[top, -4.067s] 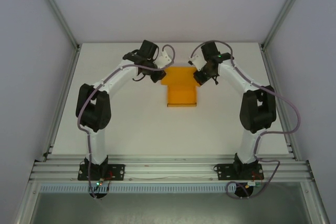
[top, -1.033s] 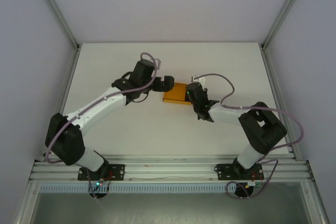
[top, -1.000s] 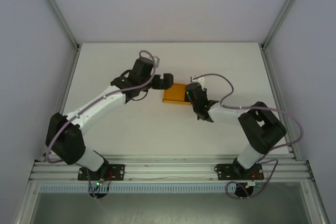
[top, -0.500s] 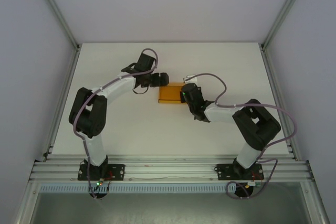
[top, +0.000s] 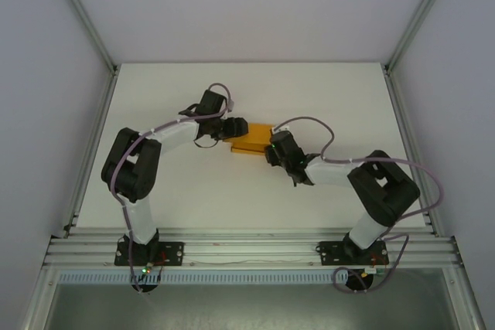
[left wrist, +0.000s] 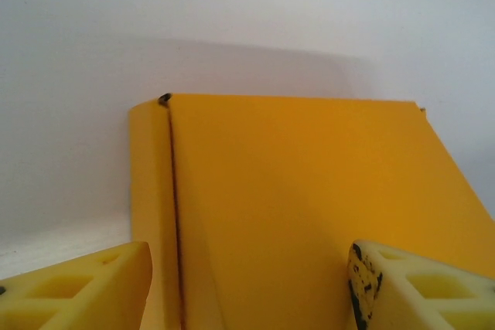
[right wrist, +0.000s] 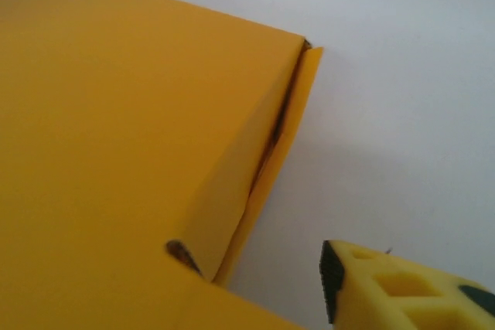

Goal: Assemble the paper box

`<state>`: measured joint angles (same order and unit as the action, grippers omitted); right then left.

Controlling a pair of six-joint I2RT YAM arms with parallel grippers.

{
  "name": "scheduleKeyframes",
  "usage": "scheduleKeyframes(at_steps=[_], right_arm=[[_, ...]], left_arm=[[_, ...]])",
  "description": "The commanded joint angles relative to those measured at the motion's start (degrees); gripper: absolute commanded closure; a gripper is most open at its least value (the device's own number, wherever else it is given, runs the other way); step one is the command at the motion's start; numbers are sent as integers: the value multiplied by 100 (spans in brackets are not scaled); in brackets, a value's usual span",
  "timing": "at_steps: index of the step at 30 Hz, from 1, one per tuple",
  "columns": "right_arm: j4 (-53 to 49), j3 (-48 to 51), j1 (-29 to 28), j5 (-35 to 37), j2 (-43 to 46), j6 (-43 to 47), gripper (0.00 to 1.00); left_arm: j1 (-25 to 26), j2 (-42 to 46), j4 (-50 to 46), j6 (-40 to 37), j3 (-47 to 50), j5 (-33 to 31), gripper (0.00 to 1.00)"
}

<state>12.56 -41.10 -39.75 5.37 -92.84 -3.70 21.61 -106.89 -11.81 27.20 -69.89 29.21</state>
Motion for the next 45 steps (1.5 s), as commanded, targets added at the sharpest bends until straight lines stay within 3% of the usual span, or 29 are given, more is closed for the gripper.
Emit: scheduleKeyframes(at_steps=[1, 3, 10, 15, 24, 30, 37, 45], right_arm=[[-1070, 266, -45, -534, 432, -51, 39], [-1291, 318, -42, -685, 760, -60, 31], [-1836, 529, -41, -1096, 1846, -201, 18], [-1634, 596, 78, -588, 2416, -946, 0], [-1726, -315, 1182, -1614, 1583, -2600, 0], [-1028, -725, 1808, -2778, 575, -3314, 0], [-843, -1153, 2101, -3894, -396, -3271, 1], [-194, -1459, 2114, -5080, -1089, -3322, 7]], left_arm=[[-46, -209, -79, 62, 238, -231, 34], [-73, -313, 34, 102, 310, -164, 34], [-101, -603, 160, 60, 260, -183, 37], [-103, -682, 396, 3, 344, -8, 43], [-588, -895, 1547, 358, 862, 1413, 59], [-784, -949, 1808, 411, 1033, 1706, 65], [-1024, -1170, 2487, 839, 1375, 2135, 78], [-1072, -1175, 2538, 767, 1401, 2261, 79]])
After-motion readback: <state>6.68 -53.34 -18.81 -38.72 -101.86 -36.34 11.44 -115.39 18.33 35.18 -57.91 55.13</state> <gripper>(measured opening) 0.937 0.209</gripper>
